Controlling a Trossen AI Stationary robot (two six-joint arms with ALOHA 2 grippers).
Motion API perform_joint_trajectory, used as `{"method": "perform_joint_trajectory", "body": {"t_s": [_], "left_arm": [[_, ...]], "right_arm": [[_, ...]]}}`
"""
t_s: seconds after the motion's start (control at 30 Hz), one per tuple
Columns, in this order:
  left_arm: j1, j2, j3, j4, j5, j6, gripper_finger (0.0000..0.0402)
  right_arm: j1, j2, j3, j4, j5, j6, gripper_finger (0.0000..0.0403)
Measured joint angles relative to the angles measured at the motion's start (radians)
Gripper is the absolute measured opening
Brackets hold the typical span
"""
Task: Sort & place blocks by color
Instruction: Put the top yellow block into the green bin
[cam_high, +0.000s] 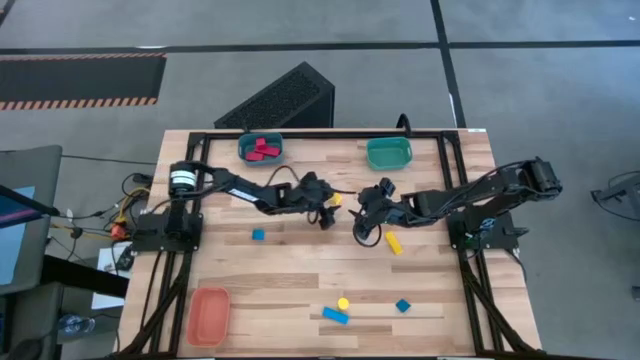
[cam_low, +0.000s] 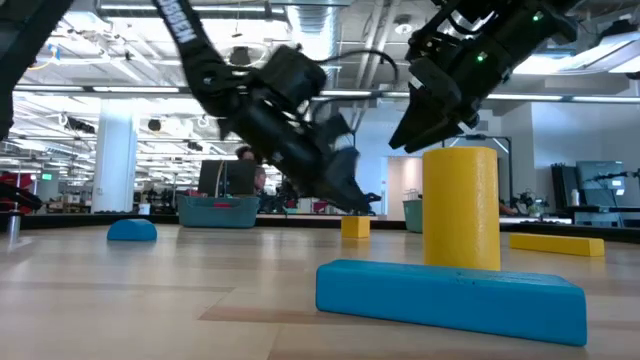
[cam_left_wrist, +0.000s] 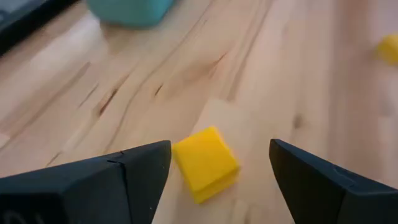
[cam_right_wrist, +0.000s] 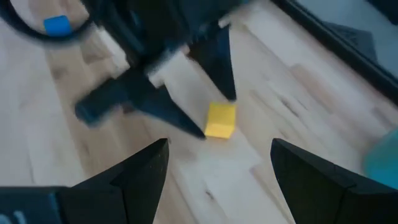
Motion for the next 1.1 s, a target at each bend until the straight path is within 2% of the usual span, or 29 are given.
{"method": "perform_joint_trajectory", "body": {"t_s": [0.17, 0.3, 0.47, 0.53, 0.57, 0.77, 1.0, 1.1], "left_arm": [[0.017, 0.068, 0.122, -0.184, -0.045, -0.009, 0.0265], [0.024, 0.081, 0.152, -0.22, -0.049, 0.013, 0.0244], [0.028, 0.077, 0.152, -0.221, -0.039, 0.061, 0.015], [0.036, 0.074, 0.152, -0.22, -0.001, 0.086, 0.0103], [0.042, 0.073, 0.153, -0.218, 0.024, 0.091, 0.0097], [0.099, 0.074, 0.209, -0.28, 0.172, 0.115, 0.0098], [0.154, 0.081, 0.42, -0.411, 0.159, 0.237, 0.0098], [0.176, 0.096, 0.493, -0.371, 0.102, 0.243, 0.0098]], "right_arm": [[0.011, -0.015, -0.001, -0.063, 0.03, 0.0, 0.0304], [0.017, -0.016, -0.004, -0.082, 0.037, 0.0, 0.0304], [0.032, -0.016, -0.014, -0.187, 0.115, 0.041, 0.0304], [0.045, -0.016, -0.014, -0.243, 0.167, 0.094, 0.0304], [0.052, -0.016, -0.014, -0.27, 0.188, 0.126, 0.0304], [0.123, -0.016, -0.014, -0.328, 0.26, 0.27, 0.0304], [0.215, -0.016, -0.014, -0.386, 0.371, 0.38, 0.0304], [0.234, -0.015, -0.014, -0.448, 0.399, 0.448, 0.0304]]}}
